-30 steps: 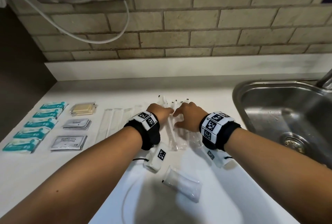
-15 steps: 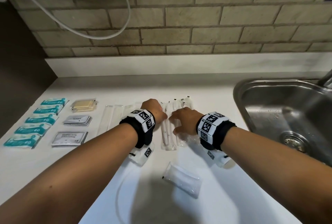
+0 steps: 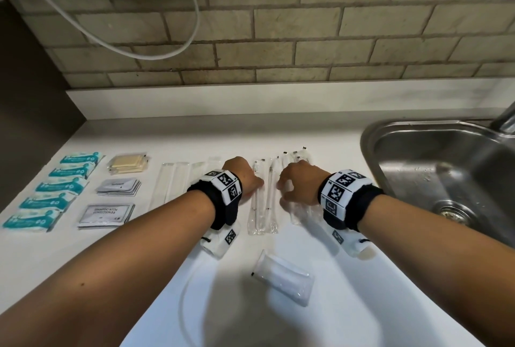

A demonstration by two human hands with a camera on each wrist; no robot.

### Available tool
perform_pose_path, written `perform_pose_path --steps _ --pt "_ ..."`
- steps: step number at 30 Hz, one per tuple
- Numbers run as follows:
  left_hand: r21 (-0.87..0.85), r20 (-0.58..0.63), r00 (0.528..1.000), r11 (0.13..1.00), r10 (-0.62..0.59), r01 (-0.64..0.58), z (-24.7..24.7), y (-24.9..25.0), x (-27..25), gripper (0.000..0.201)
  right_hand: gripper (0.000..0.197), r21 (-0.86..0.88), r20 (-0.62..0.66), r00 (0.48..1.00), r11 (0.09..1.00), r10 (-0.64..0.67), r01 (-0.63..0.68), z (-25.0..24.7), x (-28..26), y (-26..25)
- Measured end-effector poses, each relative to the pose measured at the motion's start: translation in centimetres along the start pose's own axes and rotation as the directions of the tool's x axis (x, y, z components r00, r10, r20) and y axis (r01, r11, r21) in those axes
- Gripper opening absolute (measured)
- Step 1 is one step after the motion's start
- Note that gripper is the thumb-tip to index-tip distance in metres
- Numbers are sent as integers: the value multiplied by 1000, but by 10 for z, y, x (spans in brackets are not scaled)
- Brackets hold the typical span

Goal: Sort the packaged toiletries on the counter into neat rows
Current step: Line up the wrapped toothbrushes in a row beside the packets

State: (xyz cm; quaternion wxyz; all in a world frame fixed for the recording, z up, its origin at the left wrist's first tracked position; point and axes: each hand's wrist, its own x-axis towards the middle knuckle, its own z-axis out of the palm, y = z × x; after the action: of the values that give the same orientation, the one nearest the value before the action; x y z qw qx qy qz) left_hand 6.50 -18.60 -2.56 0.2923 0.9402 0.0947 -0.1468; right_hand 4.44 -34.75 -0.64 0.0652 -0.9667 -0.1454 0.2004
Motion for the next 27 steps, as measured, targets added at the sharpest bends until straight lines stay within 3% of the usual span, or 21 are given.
perform_pose_path --steps 2,6,13,15,24,27 --pt "17 -3 1000 1000 2 -2 -3 -3 -2 30 31 -49 -25 1000 999 8 -9 -2 -1 -7" --pt "59 0 999 998 35 -35 -9 -11 -7 26 27 20 -69 998 1000 5 -4 -2 -1 -16" --pt "77 36 998 996 41 -44 6 -10 -17 33 47 157 -64 996 987 55 -44 5 9 -35" --pt "79 46 999 997 19 -22 9 -8 -16 39 43 157 -70 995 986 76 -64 9 12 -34" --pt "125 2 999 992 33 -32 8 -8 -13 10 26 95 -72 990 989 119 -112 7 17 -26" --pt "115 14 999 993 30 -32 10 -5 -13 20 18 150 -69 981 974 179 -167 7 18 -31"
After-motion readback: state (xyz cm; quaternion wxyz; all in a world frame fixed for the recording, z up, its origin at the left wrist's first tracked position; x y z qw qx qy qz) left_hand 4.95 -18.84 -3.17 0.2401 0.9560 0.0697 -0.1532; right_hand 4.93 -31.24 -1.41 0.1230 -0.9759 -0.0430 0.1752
